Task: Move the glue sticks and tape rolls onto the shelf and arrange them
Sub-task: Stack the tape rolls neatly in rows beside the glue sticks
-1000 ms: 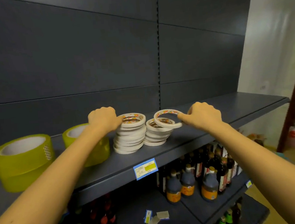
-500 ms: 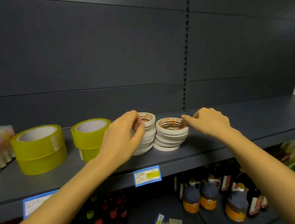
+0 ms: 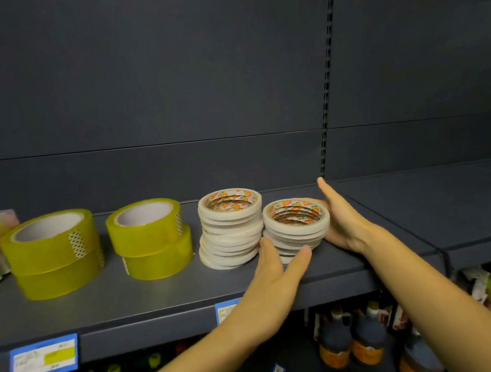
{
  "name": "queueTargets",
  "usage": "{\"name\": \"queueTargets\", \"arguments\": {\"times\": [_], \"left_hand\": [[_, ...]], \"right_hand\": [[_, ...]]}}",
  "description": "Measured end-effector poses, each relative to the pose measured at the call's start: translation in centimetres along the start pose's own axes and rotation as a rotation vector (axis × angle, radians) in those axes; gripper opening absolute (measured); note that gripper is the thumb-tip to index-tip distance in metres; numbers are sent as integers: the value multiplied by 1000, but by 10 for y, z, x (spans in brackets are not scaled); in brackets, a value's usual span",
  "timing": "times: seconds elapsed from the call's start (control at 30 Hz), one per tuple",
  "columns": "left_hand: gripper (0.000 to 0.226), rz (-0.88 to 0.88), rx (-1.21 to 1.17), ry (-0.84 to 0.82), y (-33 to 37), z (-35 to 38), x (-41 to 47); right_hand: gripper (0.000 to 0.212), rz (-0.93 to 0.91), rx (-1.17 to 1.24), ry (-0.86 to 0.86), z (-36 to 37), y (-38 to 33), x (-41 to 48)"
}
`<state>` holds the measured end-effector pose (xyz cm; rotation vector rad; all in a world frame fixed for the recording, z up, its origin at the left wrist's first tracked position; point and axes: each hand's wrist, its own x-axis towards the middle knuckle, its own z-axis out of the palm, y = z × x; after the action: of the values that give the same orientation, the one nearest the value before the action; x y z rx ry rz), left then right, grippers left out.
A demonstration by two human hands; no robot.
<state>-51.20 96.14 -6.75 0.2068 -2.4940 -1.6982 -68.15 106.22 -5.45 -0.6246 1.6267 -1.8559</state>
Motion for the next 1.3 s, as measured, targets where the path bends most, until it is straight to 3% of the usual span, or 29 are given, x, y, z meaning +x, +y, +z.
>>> {"name": "queueTargets", "arguments": {"times": [0.13, 0.3, 0.47, 0.53, 0.7, 0.93, 1.13, 1.3], "left_hand": [[72, -68, -260, 208, 14, 22, 25], [65, 76, -451, 281, 10, 33, 26], [57, 48, -603, 335, 16, 35, 56], [60, 31, -658, 366, 18, 37, 66], [64, -25, -713, 521, 26, 43, 85], [60, -56, -659, 690, 27, 47, 99], [70, -30, -618, 646, 29, 43, 106], [69, -25, -563, 637, 27, 42, 112]], "right_hand": [[77, 42, -74, -32, 3, 2, 4], [74, -12, -65, 50, -11, 13, -10], [68, -56, -205, 154, -31, 13, -16], [67, -58, -147, 147, -30, 10, -13], [69, -92, 54, 179, -12, 13, -7], [73, -36, 4, 324, -3, 11, 8], [89, 22, -31, 305, -7, 7, 11], [95, 20, -70, 384, -5, 3, 12]]}}
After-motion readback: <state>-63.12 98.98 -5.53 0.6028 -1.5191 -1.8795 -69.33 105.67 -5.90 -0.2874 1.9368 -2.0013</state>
